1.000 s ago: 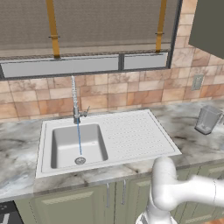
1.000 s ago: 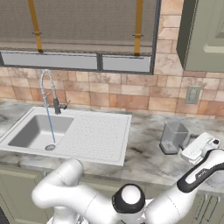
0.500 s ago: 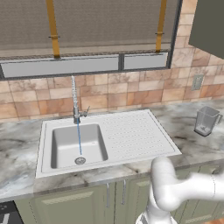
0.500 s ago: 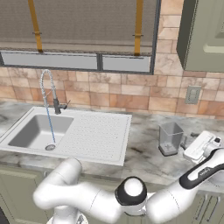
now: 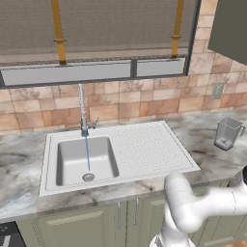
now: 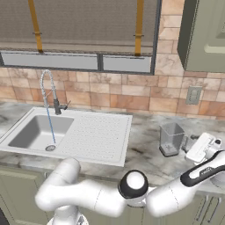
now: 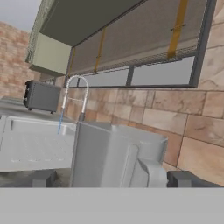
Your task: Turn on the sink faucet and place the jug under the water for a few seconds to fill it up.
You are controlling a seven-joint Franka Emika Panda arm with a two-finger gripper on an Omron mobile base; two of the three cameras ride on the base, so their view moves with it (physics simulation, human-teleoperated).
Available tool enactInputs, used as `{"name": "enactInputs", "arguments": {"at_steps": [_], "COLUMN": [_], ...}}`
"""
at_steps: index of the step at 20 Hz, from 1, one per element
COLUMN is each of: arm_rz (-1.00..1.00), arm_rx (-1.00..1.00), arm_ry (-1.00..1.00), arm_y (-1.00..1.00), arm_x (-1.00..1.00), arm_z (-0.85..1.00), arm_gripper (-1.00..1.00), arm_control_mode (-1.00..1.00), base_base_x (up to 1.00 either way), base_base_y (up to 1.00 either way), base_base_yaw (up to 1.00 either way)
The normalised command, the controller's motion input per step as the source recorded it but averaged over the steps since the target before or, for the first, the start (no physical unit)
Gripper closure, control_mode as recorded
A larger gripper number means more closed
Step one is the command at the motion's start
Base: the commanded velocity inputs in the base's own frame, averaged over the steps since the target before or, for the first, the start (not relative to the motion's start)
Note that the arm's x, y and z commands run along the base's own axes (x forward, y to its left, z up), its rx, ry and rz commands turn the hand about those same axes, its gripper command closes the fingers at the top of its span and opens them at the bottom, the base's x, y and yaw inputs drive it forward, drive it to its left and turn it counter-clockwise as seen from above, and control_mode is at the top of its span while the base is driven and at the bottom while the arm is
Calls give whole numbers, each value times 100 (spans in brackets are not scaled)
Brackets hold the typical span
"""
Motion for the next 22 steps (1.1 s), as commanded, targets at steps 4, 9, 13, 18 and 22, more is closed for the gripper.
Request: {"name": "enactInputs", "arguments": {"at_steps": [4, 9, 13, 18, 22], "arm_rz": [2, 0, 1, 7, 11], "arm_rx": [-1, 0, 0, 2, 0], "arm_ry": [1, 3, 1, 0, 1], "arm_y": [41, 37, 7, -28, -31], "arm_x": [2, 17, 22, 31, 5], "arm_z": [-10, 0, 0, 0, 0], "arm_gripper": [-100, -100, -100, -100, -100], "arm_control_mode": [-100, -100, -100, -100, -100], "base_base_x": [0, 0, 0, 0, 0], "base_base_y": [0, 0, 0, 0, 0], "base_base_yaw": [0, 0, 0, 0, 0]}}
